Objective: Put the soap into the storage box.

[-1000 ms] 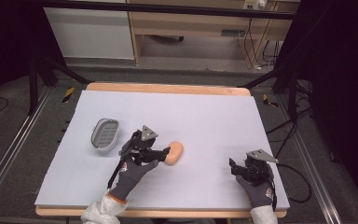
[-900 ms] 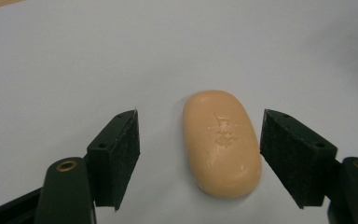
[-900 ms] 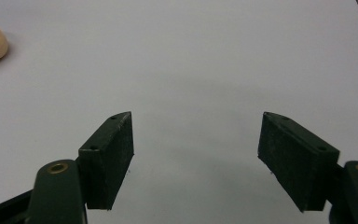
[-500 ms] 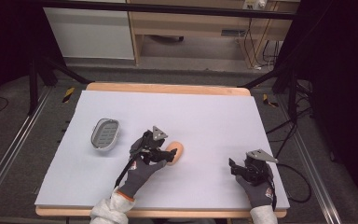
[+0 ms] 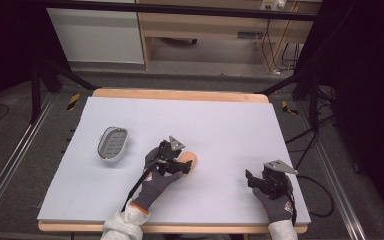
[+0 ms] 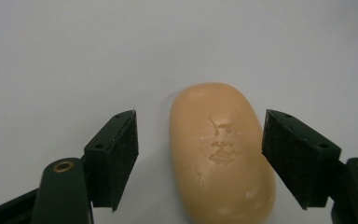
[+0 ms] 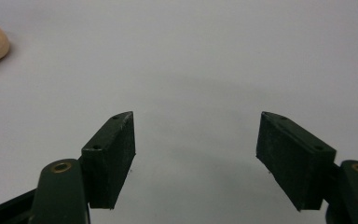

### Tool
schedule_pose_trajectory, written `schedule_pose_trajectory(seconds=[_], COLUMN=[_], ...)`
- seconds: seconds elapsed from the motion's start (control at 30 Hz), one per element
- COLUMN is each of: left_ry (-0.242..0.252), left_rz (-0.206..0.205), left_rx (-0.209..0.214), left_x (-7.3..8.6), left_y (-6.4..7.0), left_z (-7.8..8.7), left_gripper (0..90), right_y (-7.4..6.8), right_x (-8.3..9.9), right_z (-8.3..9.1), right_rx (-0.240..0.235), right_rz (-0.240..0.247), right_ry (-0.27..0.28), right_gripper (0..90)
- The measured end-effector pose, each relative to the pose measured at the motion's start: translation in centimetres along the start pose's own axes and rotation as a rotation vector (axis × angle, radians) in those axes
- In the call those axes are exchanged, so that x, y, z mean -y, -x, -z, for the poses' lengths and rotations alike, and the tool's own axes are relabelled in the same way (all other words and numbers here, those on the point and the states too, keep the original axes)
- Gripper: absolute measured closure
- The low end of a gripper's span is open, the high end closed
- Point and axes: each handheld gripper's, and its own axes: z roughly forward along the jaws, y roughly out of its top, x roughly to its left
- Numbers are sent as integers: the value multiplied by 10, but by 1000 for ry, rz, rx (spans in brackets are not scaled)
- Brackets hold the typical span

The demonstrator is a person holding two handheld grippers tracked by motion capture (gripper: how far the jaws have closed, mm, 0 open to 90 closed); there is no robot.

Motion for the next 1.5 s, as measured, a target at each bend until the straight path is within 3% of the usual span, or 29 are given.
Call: schedule_pose_trajectory(seconds=[0.83, 1.5], left_ry=[-75, -95], left_rz=[-30, 3], left_rx=[8, 0], left_x=[4, 4], left_y=[12, 13], left_z=[-24, -26], left_gripper=[262, 306], right_y=[-1, -1], right_x=[0, 0], right_z=[-1, -1], right_rx=[-20, -33], right_rz=[1, 2], right_ry=[-12, -17], right_gripper=[322, 340])
